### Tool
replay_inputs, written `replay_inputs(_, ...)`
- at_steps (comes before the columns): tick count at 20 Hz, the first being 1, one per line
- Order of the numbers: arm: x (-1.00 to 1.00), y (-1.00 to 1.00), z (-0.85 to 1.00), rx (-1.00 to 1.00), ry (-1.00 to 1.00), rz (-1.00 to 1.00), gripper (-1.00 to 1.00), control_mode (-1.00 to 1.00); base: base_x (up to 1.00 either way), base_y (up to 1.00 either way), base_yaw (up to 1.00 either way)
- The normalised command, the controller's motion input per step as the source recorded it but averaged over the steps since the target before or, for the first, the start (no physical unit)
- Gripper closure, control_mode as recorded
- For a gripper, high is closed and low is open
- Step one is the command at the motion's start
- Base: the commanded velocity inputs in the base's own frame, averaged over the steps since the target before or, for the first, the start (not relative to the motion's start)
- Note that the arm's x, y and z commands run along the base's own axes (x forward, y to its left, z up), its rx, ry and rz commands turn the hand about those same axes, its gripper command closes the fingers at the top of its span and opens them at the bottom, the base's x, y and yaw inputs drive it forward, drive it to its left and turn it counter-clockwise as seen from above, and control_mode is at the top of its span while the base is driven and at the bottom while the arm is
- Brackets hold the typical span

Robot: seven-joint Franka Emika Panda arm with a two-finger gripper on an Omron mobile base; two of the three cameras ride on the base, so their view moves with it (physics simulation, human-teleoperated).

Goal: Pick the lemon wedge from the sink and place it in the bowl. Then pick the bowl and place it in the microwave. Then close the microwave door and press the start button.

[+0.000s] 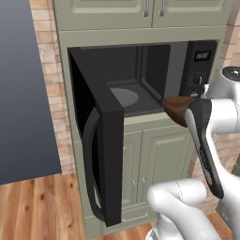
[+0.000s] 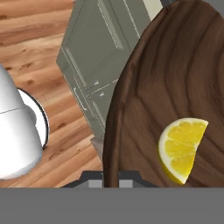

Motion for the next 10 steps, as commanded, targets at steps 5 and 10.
replay_inputs(5,0.49,1.0,-0.18,-0.01,0.0,0.37,1.0,-1.0,0.0,0.0,0.0)
replay_inputs(10,0.98,0.67,0.0,0.0,0.03,0.23,1.0,-1.0,0.0,0.0,0.0)
